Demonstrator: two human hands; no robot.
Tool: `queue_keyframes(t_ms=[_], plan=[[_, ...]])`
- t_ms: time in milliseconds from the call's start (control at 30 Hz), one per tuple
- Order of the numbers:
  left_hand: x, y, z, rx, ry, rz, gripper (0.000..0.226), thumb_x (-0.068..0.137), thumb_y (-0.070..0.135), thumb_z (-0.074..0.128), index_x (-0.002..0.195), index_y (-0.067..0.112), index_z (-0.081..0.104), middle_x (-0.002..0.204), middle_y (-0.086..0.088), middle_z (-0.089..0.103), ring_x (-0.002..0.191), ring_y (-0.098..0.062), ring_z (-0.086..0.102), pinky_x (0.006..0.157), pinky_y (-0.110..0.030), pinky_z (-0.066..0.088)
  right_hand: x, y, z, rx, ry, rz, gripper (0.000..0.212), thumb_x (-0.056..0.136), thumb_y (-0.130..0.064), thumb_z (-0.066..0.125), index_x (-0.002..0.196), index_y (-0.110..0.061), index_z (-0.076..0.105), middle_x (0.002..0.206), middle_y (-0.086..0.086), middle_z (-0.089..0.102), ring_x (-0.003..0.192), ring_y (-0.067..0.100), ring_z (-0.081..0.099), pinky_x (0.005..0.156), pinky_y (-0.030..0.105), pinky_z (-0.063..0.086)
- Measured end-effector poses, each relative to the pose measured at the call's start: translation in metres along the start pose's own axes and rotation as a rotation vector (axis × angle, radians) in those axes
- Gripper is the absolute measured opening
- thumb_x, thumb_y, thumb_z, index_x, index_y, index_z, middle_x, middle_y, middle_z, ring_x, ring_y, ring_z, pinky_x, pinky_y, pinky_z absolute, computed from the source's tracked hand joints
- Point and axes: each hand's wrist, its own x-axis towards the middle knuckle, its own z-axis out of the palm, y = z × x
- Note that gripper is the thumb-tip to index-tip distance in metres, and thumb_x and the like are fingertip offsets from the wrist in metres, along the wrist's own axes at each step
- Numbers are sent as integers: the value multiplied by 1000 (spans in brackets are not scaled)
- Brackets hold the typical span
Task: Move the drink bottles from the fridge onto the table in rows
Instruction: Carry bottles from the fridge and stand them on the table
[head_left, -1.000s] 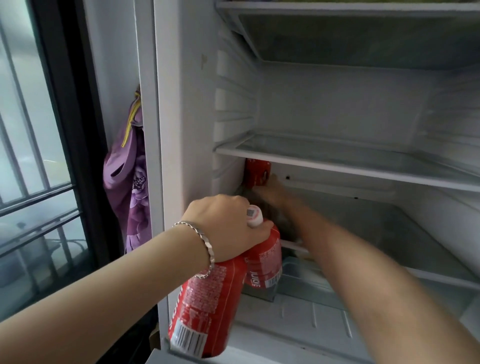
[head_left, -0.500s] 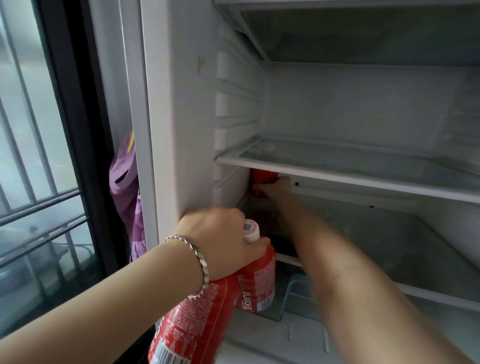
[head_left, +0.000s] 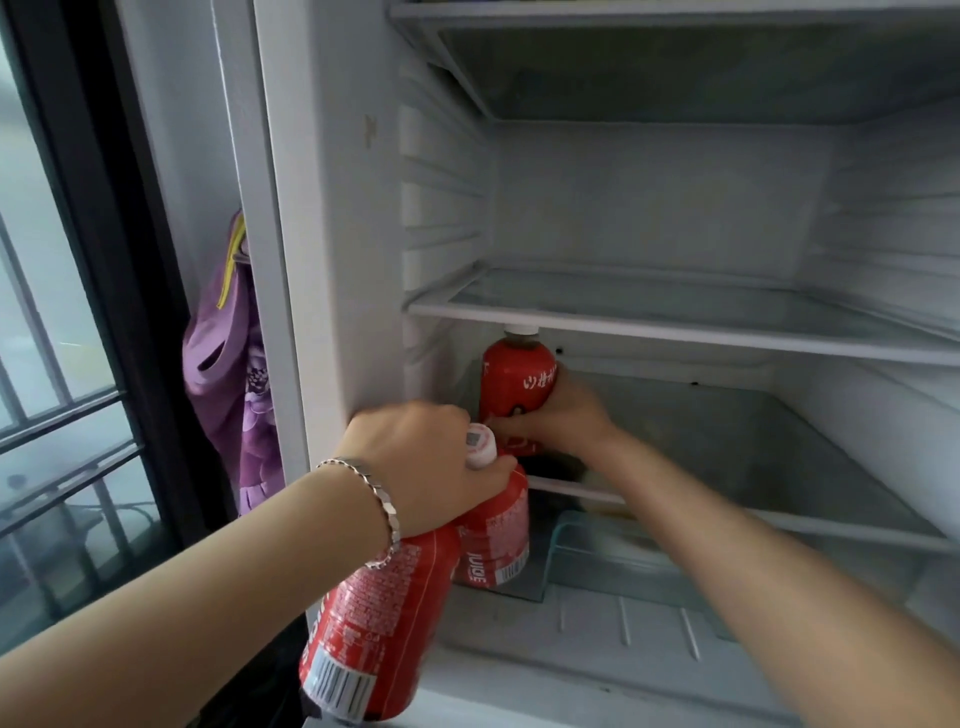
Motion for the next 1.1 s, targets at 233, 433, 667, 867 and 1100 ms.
queue_keyframes(t_ms=[233, 433, 667, 867, 1100], plan=[[-1, -1, 0, -5, 18, 30, 52, 72, 78, 32, 62, 28, 35, 59, 13, 40, 51, -3, 39, 47, -21, 32, -56, -4, -32, 63, -28, 46, 70, 52, -28, 89, 113, -33, 56, 100, -11, 66, 88, -1, 63, 76, 21, 51], [2, 0, 1, -28, 9, 49, 51, 72, 78, 34, 62, 28, 37, 59, 13, 39, 49, -1, 36, 43, -18, 27, -43, -36, -32, 270, 258, 11, 27, 77, -44, 71, 94, -33, 53, 81, -19, 54, 73, 0, 52, 64, 20, 40], [3, 0, 1, -64, -19, 71, 49, 73, 78, 34, 64, 29, 38, 62, 14, 43, 52, -2, 41, 44, -17, 29, -18, -31, -45, 317, 477, 194, 28, 83, -38, 64, 93, -12, 62, 86, 4, 64, 78, 21, 63, 65, 25, 44], [7, 0, 0, -87, -19, 112, 48, 73, 77, 34, 75, 30, 45, 68, 13, 46, 64, -8, 49, 56, -22, 39, -41, 17, -80, 688, 490, 533, 33, 83, -32, 64, 106, -9, 59, 86, 11, 67, 67, 20, 63, 53, 29, 54], [6, -2, -3, -66, -10, 193, 45, 74, 76, 33, 72, 32, 41, 64, 14, 43, 55, -3, 41, 47, -17, 29, -90, 4, -76, 209, 688, 307, 23, 76, -38, 60, 68, -16, 57, 67, 1, 59, 72, 24, 59, 66, 29, 42]])
